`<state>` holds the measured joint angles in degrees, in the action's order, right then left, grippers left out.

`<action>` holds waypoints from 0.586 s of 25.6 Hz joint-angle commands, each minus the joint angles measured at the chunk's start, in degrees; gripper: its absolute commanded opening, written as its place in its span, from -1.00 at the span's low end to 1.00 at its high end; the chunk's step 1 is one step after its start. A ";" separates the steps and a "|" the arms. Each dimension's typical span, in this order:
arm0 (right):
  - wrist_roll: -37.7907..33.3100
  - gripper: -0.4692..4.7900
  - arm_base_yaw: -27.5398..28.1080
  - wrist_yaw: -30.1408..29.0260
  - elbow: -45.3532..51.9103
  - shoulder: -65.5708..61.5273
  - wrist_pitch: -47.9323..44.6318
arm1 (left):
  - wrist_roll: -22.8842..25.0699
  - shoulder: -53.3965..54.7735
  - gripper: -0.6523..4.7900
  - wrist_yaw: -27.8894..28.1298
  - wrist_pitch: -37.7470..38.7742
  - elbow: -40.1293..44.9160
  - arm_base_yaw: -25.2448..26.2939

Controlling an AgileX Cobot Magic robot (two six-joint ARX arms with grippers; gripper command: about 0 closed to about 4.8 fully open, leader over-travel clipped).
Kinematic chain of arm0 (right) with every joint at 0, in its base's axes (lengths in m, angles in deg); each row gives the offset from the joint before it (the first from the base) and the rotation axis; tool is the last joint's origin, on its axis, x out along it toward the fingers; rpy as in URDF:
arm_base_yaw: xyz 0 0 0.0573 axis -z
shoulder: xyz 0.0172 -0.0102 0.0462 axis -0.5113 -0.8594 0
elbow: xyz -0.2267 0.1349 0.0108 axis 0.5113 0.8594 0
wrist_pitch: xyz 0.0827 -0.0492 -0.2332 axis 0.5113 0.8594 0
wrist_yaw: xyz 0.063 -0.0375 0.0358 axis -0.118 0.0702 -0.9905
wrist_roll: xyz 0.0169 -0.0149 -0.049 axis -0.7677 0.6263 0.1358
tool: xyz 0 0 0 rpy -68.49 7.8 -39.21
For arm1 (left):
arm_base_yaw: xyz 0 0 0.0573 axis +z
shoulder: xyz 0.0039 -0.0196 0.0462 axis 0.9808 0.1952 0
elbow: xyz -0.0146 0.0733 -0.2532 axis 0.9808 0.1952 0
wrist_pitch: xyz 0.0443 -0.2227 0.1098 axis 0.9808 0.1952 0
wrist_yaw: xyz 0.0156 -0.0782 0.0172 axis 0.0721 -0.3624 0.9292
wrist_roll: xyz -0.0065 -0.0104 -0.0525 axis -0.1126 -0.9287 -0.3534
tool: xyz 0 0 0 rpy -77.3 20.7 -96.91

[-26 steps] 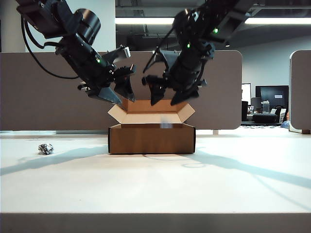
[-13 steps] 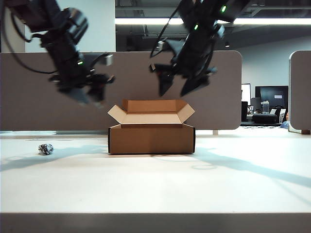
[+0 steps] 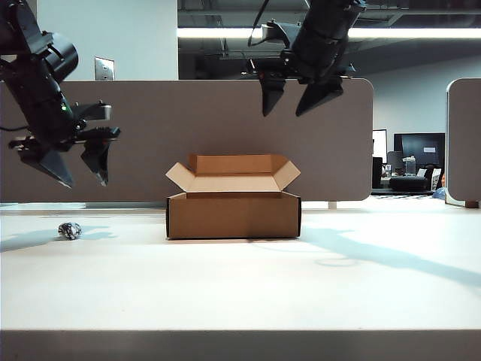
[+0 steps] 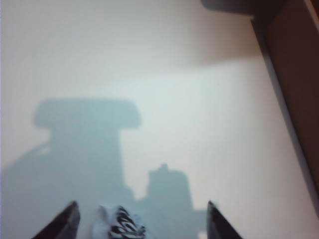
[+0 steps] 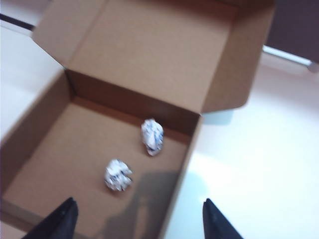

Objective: Pick up all the paper balls on the table and put them in the paper box.

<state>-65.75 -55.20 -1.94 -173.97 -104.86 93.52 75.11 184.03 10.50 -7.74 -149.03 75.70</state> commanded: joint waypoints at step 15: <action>0.15 0.48 -0.09 0.07 -0.24 0.39 2.89 | 0.02 4.57 0.48 4.31 6.16 -0.15 -0.70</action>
<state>-65.75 -55.20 -1.92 -173.92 -104.86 97.01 75.11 188.42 14.63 -1.51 -149.03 75.02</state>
